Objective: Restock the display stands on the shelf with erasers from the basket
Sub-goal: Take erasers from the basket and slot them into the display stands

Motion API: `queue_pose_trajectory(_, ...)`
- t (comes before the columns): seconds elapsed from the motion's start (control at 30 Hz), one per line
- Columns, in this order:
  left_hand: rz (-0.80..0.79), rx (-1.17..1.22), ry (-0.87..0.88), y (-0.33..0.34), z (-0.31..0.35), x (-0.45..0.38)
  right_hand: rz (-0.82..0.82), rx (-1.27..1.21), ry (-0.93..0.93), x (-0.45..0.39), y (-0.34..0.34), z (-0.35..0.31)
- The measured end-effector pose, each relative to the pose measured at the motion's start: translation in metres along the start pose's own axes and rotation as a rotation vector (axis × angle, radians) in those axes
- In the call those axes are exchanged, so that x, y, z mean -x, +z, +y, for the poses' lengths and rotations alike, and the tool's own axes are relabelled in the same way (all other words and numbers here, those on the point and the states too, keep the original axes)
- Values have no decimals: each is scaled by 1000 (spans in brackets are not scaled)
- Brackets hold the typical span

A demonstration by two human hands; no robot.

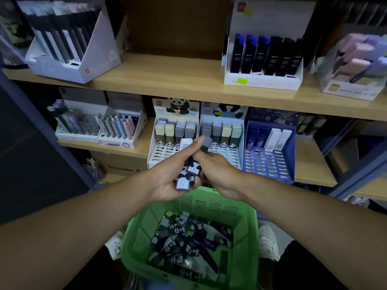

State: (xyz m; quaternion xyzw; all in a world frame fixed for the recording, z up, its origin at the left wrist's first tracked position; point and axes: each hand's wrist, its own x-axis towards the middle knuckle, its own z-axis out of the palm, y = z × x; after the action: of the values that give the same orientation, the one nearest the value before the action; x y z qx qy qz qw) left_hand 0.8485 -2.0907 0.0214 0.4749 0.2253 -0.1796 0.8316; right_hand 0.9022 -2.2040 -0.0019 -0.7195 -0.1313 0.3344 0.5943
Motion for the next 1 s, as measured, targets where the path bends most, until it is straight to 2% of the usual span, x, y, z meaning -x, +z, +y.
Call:
queue_pose_trajectory(0.1, -55, 56, -20, -14, 5, -12, 43, -125, 4, -16, -4, -2)
queue_pose_trajectory(0.23, -54, 52, 4, -20, 6, -28, 135, -196, 28, -27, -12, -6)
queue_pose_trajectory(0.33, -11, 21, 28, -20, 3, -38, 195, -221, 98, -36, -23, -7)
queue_pose_trajectory(0.4, 49, 27, 20, -20, 1, -44, 269, -260, 81, -40, -33, -10)
queue_pose_trajectory(0.5, 165, 30, 6, -21, -4, -55, 385, -28, 10, -46, -51, -14)
queue_pose_trajectory(0.73, 260, -116, 35, -30, -10, -69, 455, 509, -272, -52, -87, 6)
queue_pose_trajectory(1.0, 225, -125, 47, -24, -13, -80, 520, 649, -465, -71, -95, 23)
